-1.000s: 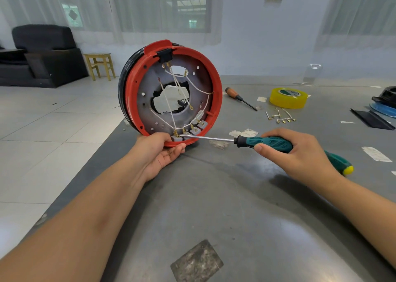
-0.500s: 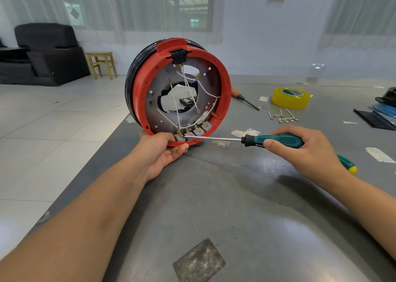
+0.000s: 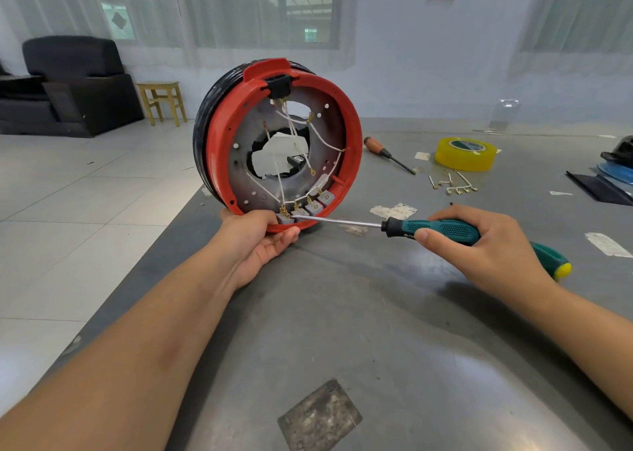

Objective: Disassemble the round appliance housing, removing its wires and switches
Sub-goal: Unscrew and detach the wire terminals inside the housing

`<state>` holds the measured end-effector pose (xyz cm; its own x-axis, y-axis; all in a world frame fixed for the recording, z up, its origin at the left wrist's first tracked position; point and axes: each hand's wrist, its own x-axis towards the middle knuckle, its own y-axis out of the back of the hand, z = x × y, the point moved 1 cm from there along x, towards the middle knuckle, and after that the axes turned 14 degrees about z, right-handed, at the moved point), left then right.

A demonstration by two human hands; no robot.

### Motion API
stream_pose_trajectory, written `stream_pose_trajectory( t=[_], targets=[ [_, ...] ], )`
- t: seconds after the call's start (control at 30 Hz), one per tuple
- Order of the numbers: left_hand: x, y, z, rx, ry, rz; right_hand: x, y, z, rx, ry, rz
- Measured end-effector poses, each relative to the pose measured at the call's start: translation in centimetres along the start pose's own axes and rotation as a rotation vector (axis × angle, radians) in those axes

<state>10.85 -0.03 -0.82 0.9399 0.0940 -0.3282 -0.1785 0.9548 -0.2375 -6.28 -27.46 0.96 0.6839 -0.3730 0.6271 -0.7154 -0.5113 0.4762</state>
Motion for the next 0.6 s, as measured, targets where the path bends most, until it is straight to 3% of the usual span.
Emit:
stream_pose_trajectory(
  t=[0.6],
  targets=[
    [-0.7,0.3,0.3,-0.119,0.098,-0.045,-1.2,-0.9,-1.3,0.002,0.037,-0.005]
  ],
)
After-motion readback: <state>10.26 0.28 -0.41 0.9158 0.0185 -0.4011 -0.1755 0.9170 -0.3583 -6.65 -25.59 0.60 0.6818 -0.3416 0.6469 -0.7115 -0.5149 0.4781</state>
